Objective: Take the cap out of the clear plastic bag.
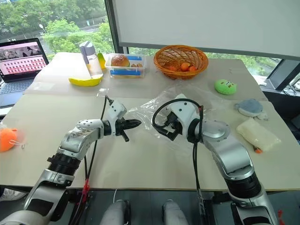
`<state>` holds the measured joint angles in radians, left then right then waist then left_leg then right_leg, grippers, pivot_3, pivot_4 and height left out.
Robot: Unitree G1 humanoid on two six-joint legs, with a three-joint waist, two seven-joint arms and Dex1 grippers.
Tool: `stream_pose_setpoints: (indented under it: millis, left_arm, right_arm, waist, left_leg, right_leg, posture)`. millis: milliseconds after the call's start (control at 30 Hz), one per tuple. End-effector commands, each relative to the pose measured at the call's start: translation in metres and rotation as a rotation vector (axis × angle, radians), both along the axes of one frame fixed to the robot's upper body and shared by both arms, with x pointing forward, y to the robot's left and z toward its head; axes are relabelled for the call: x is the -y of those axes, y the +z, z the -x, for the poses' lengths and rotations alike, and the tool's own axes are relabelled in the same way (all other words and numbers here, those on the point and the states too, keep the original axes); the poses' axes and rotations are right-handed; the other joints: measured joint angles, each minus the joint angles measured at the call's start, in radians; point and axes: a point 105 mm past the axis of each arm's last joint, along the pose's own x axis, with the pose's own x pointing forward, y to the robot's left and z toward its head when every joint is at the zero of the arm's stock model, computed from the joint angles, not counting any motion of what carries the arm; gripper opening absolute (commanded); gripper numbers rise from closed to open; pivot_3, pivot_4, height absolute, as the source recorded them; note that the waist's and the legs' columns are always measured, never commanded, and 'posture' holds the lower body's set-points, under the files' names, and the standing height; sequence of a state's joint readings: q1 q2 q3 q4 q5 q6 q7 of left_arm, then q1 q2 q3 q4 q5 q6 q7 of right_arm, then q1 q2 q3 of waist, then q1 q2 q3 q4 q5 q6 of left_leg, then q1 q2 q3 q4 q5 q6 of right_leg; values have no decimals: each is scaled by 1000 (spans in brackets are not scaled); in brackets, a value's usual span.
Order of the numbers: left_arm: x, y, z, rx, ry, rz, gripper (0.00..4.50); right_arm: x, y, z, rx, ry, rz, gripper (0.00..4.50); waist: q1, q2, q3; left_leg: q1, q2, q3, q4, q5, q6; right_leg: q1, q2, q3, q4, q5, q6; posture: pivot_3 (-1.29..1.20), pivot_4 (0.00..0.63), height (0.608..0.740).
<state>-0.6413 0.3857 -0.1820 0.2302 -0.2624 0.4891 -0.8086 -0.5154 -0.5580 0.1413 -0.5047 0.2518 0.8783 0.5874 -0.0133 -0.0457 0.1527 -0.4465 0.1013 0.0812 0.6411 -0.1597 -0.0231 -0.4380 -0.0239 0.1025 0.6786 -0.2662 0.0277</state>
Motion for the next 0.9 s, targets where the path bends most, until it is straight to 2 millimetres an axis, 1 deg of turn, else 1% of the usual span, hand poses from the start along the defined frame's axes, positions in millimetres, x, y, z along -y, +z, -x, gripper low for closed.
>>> stream_pose_setpoints:
  millis: [33,100,233,333,400,500,600,700,833,900]
  left_arm:
    - [8,1,3,21,-22,9,109]
    - [8,0,6,15,-22,12,109]
    - [0,-5,14,-4,-6,1,109]
    - [-16,-10,19,-12,45,-21,109]
    - [-24,-8,19,-11,79,-13,109]
    - [-29,-5,19,-1,99,-2,109]
    - [-30,-2,16,16,111,15,109]
    - [-24,0,10,44,113,28,109]
    - [-12,11,5,64,95,88,109]
    - [-10,14,4,63,88,104,109]
  right_arm:
    - [2,14,4,54,-5,-9,4500]
    - [2,14,4,52,-8,-7,4500]
    - [4,14,4,51,-13,-7,4500]
    - [3,12,4,47,-15,-8,4500]
    - [1,12,3,46,-10,-11,4500]
    - [-1,12,3,45,-2,-15,4500]
    - [-2,13,2,46,2,-15,4500]
    - [-3,14,2,49,6,-14,4500]
    - [-2,14,2,46,5,-12,4500]
    - [-1,13,3,44,3,-11,4500]
  waist:
    - [0,0,0]
    - [-1,0,0]
    - [-4,0,0]
    - [-5,0,0]
    - [-4,0,0]
    - [0,0,0]
    - [1,0,0]
    - [1,0,0]
    - [0,0,0]
    - [0,0,0]
  left_leg:
    - [0,0,0,0,0,0]
    - [0,0,0,0,0,0]
    - [0,0,0,0,0,0]
    - [0,0,0,0,0,0]
    - [0,0,-1,0,0,0]
    - [0,0,-1,0,0,0]
    - [0,0,-1,0,0,0]
    - [0,0,-1,0,0,0]
    - [0,0,-1,0,0,0]
    - [0,0,-1,0,0,0]
  right_leg:
    - [0,0,0,0,0,0]
    - [0,0,0,0,0,0]
    - [0,0,0,0,0,0]
    - [0,0,0,0,0,0]
    - [0,0,0,0,0,0]
    - [0,0,0,0,0,0]
    - [0,0,0,0,0,0]
    - [0,0,0,0,0,0]
    - [0,0,-1,0,0,0]
    - [0,0,-1,0,0,0]
  posture:
    - [0,150,720]
    - [0,150,720]
    - [0,150,720]
    - [0,150,720]
    - [0,150,720]
    - [0,150,720]
    - [0,150,720]
    - [0,150,720]
    - [0,150,720]
    - [0,150,720]
